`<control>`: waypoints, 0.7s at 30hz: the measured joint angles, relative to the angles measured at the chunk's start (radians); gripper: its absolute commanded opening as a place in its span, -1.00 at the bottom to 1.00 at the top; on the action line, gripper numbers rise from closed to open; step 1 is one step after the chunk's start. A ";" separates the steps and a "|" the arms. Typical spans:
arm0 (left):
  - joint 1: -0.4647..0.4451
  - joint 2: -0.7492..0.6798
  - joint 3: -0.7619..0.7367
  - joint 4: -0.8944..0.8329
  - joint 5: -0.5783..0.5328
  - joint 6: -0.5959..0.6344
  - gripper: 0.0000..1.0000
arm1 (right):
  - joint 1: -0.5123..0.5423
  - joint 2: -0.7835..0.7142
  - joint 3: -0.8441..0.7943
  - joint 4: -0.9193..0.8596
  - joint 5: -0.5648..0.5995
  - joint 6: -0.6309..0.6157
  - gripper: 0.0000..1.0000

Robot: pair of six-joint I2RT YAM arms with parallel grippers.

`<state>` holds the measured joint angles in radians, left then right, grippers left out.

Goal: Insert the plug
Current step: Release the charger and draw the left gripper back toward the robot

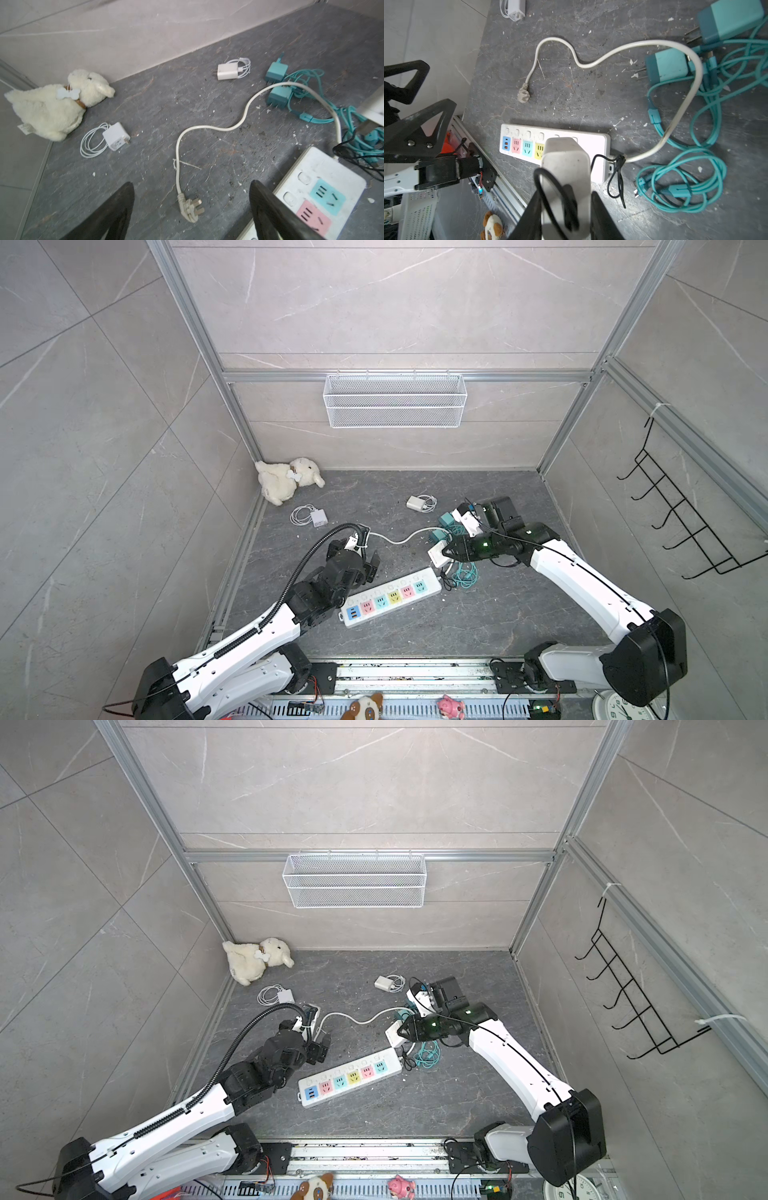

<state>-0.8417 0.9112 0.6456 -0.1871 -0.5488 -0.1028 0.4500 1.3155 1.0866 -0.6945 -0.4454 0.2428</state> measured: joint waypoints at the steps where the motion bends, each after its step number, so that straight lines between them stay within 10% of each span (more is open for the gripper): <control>1: 0.000 0.000 -0.001 -0.013 0.000 -0.011 0.83 | 0.026 0.000 0.000 -0.014 0.029 0.000 -0.74; 21: 0.029 0.064 -0.001 -0.043 0.001 -0.058 0.91 | 0.328 0.140 0.078 -0.110 0.384 0.110 -0.75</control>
<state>-0.8131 0.9749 0.6445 -0.2302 -0.5476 -0.1608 0.7780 1.4555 1.1648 -0.8043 -0.0612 0.3527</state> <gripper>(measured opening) 0.950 0.332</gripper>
